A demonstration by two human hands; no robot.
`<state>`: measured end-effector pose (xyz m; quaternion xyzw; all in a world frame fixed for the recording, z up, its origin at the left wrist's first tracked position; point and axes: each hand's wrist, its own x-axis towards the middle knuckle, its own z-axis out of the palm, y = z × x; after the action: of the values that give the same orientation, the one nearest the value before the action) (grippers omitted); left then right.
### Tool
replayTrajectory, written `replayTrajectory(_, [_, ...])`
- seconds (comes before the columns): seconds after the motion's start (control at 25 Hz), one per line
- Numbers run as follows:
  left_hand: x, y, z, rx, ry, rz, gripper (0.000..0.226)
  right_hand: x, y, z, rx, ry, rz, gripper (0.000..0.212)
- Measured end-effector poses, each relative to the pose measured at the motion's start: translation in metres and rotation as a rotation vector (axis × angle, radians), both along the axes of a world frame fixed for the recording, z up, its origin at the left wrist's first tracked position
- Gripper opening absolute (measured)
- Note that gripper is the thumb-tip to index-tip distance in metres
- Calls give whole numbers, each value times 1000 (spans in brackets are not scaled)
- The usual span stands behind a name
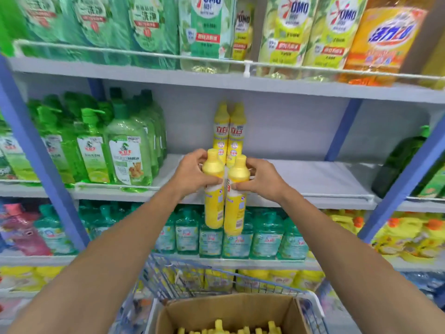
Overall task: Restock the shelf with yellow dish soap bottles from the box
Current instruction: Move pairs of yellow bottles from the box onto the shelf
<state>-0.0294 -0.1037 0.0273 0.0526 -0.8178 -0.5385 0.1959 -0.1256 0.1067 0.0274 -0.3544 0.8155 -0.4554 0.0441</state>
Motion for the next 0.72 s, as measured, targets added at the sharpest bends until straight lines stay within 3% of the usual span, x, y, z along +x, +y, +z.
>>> replayTrajectory(0.36, [-68, -5, 96, -48, 109, -3, 51, -82, -13, 83, -164, 23, 55, 42])
replayTrajectory(0.52, [-99, -10, 89, -83, 90, 8, 45, -106, -26, 79, -175, 24, 68, 34])
replayTrajectory(0.72, [-117, -14, 45, -49, 104, 56, 55, -123, -39, 37, -223, 24, -1, 53])
